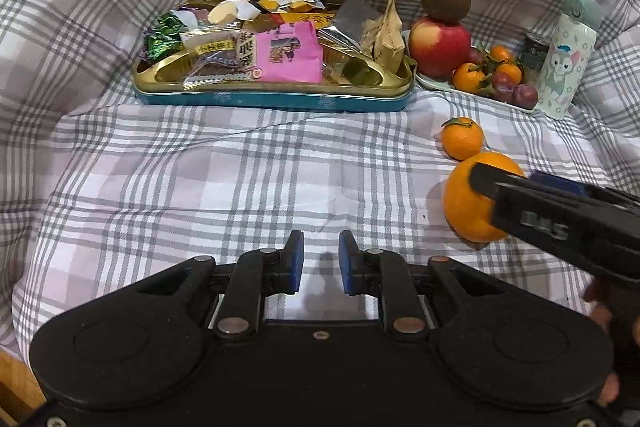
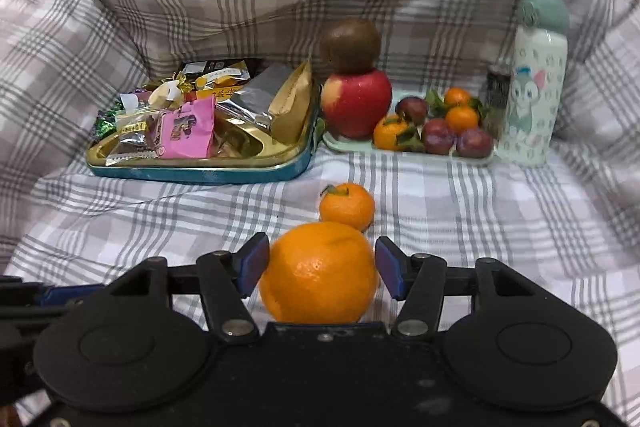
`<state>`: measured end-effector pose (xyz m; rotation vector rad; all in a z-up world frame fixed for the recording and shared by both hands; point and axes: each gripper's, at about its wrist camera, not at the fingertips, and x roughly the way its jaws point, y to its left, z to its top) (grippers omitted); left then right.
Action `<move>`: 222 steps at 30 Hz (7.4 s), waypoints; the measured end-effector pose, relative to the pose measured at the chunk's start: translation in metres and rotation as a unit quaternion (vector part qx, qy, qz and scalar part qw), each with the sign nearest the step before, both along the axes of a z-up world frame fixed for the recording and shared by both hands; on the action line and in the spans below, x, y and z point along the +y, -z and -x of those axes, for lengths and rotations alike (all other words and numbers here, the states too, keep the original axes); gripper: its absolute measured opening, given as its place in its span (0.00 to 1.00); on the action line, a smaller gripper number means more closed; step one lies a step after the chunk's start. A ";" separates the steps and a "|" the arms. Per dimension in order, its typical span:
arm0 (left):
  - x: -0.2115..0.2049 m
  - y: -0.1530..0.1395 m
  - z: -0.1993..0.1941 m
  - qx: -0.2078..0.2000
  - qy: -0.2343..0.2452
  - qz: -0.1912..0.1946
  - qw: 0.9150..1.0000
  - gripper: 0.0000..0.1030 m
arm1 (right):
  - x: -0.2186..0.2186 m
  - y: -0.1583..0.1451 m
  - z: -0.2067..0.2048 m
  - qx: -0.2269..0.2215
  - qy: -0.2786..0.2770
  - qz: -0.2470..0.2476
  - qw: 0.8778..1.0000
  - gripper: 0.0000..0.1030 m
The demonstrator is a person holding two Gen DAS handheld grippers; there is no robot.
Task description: Organize fruits
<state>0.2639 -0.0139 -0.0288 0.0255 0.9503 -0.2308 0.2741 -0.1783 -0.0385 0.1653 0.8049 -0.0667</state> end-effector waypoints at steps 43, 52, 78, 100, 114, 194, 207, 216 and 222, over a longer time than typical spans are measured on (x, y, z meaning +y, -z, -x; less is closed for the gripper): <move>-0.160 0.016 -0.082 -0.043 0.117 -0.055 0.991 0.36 | -0.102 0.011 0.087 0.016 0.119 -0.101 0.988 0.60; -0.165 0.017 -0.079 -0.051 0.129 -0.075 0.987 0.43 | -0.105 0.011 0.089 0.019 0.128 -0.110 0.986 0.60; -0.079 0.013 -0.032 0.015 0.112 -0.035 0.993 0.27 | -0.076 -0.009 0.096 0.013 0.103 -0.081 0.991 0.60; -0.087 0.005 -0.042 -0.011 0.099 0.018 0.995 0.33 | -0.060 -0.019 0.094 0.002 0.086 -0.048 0.995 0.60; -0.102 0.019 -0.052 -0.007 0.089 0.007 0.996 0.46 | -0.064 -0.010 0.093 0.016 0.087 -0.061 0.994 0.60; -0.048 0.033 -0.037 0.003 0.055 0.021 0.998 0.47 | -0.035 0.023 0.010 -0.029 0.037 0.028 0.998 0.66; -0.047 0.035 -0.042 -0.004 0.047 0.025 0.999 0.47 | -0.048 0.047 -0.005 -0.013 0.059 -0.027 0.998 0.69; -0.045 0.035 -0.045 0.000 0.042 0.031 0.999 0.47 | -0.041 0.051 -0.005 -0.022 0.043 0.002 0.999 0.69; -0.044 0.036 -0.045 0.003 0.039 0.037 0.999 0.46 | -0.036 0.055 -0.004 -0.025 0.024 0.031 0.999 0.70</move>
